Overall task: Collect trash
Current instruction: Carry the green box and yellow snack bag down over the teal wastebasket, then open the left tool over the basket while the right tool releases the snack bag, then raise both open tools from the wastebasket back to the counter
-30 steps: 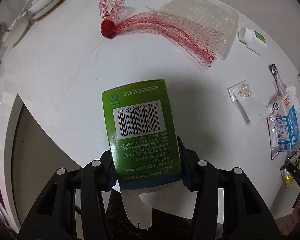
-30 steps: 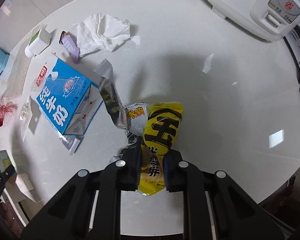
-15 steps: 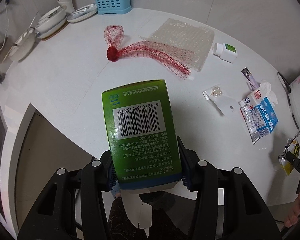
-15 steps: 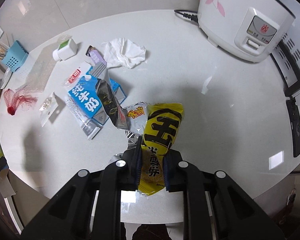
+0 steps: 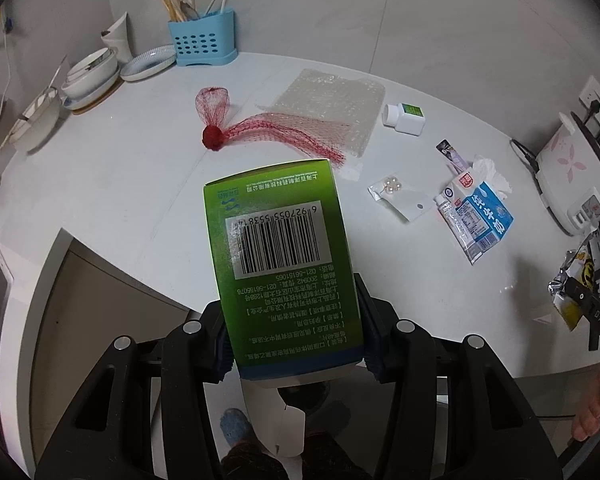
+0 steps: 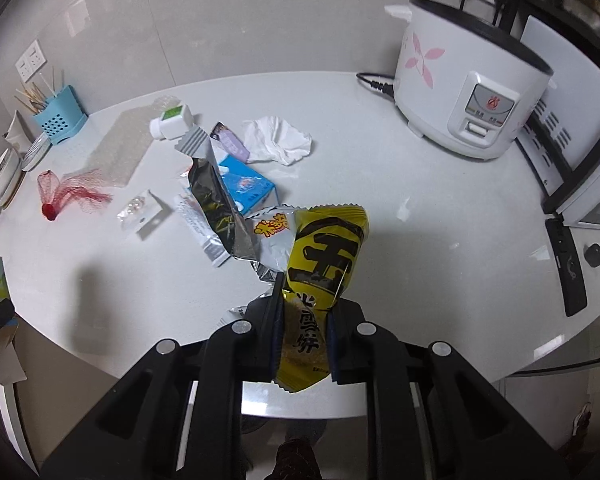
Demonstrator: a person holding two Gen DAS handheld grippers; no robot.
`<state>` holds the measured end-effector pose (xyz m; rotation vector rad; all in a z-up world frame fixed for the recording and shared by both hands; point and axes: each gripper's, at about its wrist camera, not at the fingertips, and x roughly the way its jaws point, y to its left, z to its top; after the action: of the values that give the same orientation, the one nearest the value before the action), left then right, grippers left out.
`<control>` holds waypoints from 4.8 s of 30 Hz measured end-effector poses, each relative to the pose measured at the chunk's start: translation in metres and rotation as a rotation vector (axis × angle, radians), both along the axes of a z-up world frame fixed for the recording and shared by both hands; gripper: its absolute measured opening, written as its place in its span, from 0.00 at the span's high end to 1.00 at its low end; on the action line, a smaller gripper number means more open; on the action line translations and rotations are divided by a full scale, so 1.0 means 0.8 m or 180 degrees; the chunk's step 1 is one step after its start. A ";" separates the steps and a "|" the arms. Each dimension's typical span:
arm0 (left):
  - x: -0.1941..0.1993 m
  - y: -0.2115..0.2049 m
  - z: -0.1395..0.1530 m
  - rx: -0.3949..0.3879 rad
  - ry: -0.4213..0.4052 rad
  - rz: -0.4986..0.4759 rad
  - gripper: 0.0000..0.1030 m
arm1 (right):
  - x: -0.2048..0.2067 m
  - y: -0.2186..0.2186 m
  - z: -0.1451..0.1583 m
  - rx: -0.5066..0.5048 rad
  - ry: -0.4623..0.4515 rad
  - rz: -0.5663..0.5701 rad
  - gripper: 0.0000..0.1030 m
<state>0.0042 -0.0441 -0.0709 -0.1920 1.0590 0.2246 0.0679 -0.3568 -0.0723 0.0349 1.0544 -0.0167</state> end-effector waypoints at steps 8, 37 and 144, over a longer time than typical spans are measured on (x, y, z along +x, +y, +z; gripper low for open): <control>-0.044 0.047 0.007 -0.0036 -0.0104 -0.0326 0.53 | -0.075 0.073 0.030 0.0038 -0.0240 -0.0051 0.85; -0.177 0.119 -0.305 -0.0174 0.0594 -0.0703 0.53 | -0.221 0.266 -0.257 0.0045 0.0607 0.0661 0.84; -0.173 0.138 -0.556 -0.0001 0.0774 -0.0426 0.09 | -0.208 0.263 -0.513 -0.0126 0.0764 0.0695 0.10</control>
<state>-0.1342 0.0666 -0.5156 -0.0945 1.3083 0.1288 -0.0984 -0.1464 -0.4823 -0.1207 1.2927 0.1593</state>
